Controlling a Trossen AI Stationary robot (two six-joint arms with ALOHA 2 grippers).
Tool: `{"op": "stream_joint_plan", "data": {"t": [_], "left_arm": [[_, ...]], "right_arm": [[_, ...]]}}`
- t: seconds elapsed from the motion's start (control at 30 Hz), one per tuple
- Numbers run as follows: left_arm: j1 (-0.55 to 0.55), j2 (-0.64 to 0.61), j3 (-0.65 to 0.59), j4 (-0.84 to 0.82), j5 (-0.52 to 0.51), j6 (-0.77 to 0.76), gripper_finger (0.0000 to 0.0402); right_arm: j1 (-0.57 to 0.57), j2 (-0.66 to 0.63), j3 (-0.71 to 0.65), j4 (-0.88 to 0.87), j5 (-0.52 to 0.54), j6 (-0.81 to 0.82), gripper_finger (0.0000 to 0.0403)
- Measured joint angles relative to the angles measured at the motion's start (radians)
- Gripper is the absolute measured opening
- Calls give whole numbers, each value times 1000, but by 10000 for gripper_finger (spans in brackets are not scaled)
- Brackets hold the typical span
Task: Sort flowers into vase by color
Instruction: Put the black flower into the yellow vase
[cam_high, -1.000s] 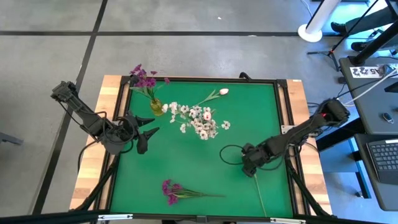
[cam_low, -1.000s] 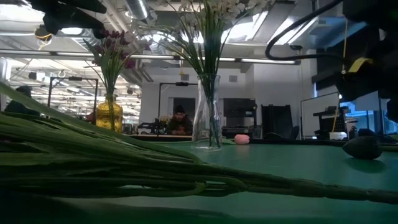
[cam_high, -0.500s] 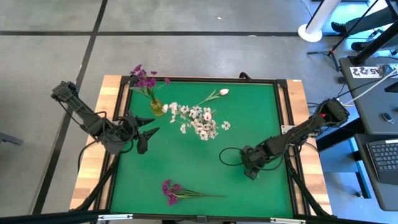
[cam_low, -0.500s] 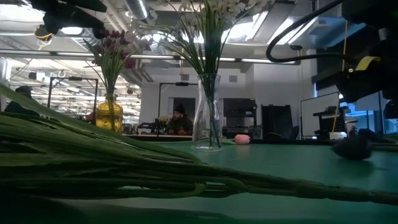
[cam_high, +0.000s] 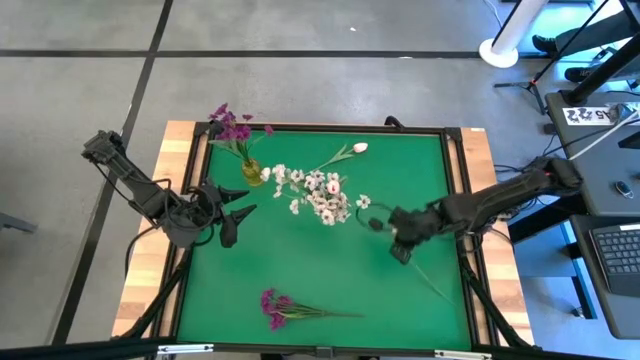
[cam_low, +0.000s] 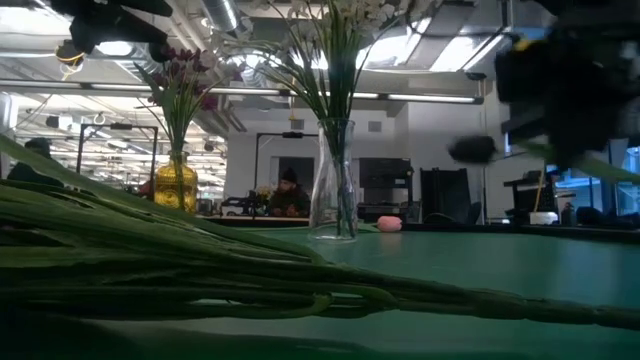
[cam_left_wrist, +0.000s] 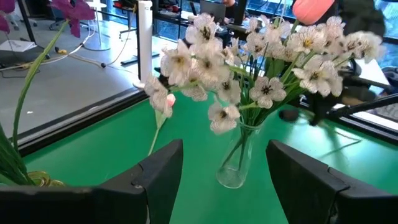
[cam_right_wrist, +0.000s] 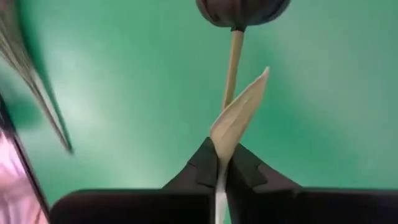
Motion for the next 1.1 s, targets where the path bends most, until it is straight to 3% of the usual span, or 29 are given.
{"op": "stream_joint_plan", "data": {"t": [0.33, 0.5, 0.63, 0.77, 0.87, 1.1], "left_arm": [[3, 0, 110, 2, -17, 93, 227], [29, 0, 148, 52, -10, 168, 227], [71, 0, 165, 150, 15, 296, 227], [151, 0, 172, 271, 79, 467, 227], [238, 0, 173, 359, 159, 616, 227], [495, 0, 173, 571, 457, 880, 227]], "right_arm": [[-229, -264, 140, -129, 290, -275, 5], [-321, -282, 245, -27, 383, -508, 5], [-382, -269, 336, 145, 393, -726, 3], [-425, -233, 394, 361, 371, -911, 3], [-465, -186, 413, 517, 243, -986, 3], [-558, -10, 492, 728, -32, -1024, 2]]}}
